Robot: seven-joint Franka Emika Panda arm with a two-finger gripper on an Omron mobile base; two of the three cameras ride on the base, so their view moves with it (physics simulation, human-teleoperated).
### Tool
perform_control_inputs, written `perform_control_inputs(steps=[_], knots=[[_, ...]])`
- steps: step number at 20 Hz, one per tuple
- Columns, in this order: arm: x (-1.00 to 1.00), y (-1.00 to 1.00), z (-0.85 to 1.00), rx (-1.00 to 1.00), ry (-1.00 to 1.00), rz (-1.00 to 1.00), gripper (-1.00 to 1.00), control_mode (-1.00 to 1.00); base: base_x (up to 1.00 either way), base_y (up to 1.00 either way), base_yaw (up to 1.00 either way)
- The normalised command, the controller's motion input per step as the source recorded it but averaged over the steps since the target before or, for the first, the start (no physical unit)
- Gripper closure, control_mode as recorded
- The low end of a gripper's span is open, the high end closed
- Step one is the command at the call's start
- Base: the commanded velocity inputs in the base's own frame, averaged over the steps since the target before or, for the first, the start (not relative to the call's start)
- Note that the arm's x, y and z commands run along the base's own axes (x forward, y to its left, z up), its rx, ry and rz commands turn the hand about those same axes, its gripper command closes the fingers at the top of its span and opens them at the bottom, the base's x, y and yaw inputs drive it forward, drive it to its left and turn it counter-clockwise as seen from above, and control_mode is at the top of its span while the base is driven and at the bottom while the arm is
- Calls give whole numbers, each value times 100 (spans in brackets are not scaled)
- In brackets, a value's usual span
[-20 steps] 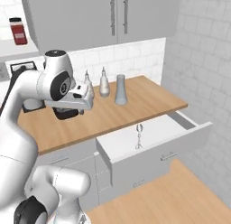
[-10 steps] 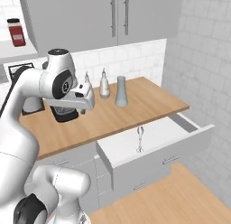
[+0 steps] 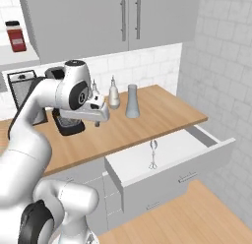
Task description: Pick the tongs from the drawer and place it on the counter.
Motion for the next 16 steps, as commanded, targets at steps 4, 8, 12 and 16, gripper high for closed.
perform_control_inputs(steps=[4, 8, 12, 16], knots=[[64, -34, -51, 0, 17, -7, -100, -100, 0, 0, 0], [72, -55, -46, 0, 21, -13, -100, -100, 0, 0, 0], [32, -65, -70, 0, 17, -13, -100, -100, 0, 0, 0], [0, -43, -89, -1, 10, -9, -100, -100, 0, 0, 0]])
